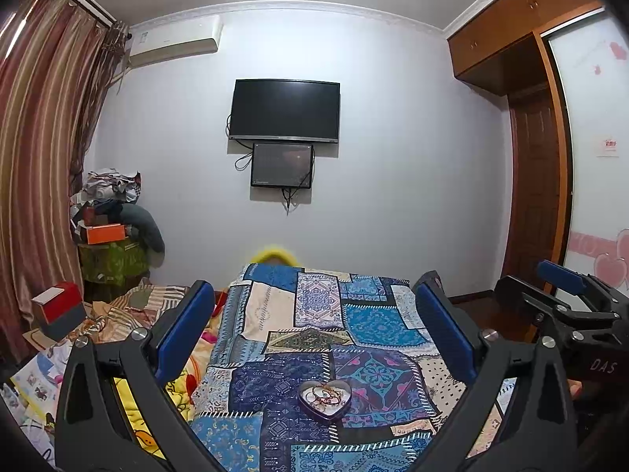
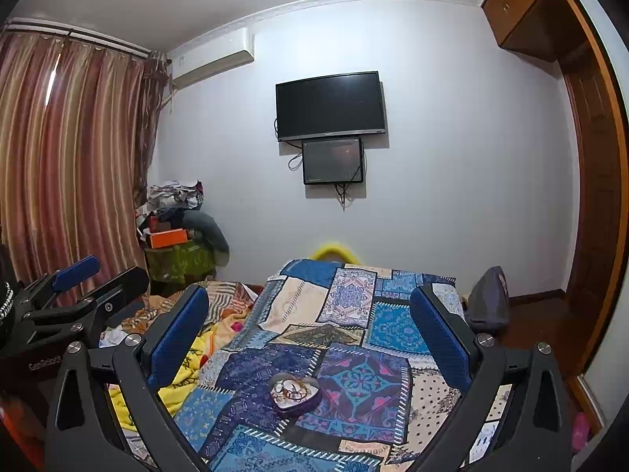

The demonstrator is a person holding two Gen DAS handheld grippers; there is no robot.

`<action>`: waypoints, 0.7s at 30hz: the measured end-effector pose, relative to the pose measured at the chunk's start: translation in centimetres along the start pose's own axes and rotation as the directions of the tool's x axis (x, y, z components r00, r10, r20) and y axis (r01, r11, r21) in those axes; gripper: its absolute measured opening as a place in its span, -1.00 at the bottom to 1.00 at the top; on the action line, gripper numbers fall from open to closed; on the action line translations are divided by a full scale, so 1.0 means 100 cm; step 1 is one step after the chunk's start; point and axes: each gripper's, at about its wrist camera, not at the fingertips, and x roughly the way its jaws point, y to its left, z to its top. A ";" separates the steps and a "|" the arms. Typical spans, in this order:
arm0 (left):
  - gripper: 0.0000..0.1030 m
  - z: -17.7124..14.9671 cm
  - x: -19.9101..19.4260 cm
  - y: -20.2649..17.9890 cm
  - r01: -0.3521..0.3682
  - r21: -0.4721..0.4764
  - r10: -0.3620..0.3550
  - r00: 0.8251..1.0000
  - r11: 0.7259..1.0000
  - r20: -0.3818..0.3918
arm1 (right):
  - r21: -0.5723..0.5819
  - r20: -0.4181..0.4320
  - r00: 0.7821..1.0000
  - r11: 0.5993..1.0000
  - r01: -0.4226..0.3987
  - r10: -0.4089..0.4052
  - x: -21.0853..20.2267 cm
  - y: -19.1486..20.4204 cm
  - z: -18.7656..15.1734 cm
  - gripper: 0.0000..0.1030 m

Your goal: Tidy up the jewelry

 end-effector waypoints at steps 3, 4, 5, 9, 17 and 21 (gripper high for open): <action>0.99 0.000 0.001 0.000 0.000 -0.001 0.000 1.000 1.000 -0.001 | 0.000 0.000 1.000 1.000 -0.001 0.001 0.000 0.000 0.000 0.97; 0.99 -0.001 0.001 0.000 0.000 -0.001 0.000 1.000 1.000 -0.001 | 0.000 0.000 1.000 1.000 0.000 0.000 0.000 0.000 0.000 0.97; 0.99 -0.001 0.001 0.000 0.000 -0.001 0.000 1.000 1.000 -0.001 | -0.001 0.000 1.000 1.000 0.000 0.000 0.000 0.000 0.000 0.97; 0.99 -0.001 0.001 0.000 0.002 -0.003 -0.002 1.000 1.000 -0.003 | -0.002 -0.001 1.000 1.000 0.002 -0.002 0.000 -0.001 0.001 0.97; 0.99 -0.004 0.003 0.001 0.010 -0.003 -0.010 1.000 1.000 -0.007 | -0.002 -0.002 1.000 1.000 0.002 -0.002 0.000 -0.002 0.001 0.97; 0.99 -0.005 0.005 0.000 0.020 0.001 -0.020 1.000 1.000 -0.013 | -0.001 -0.004 1.000 1.000 0.001 -0.001 0.000 -0.001 0.000 0.97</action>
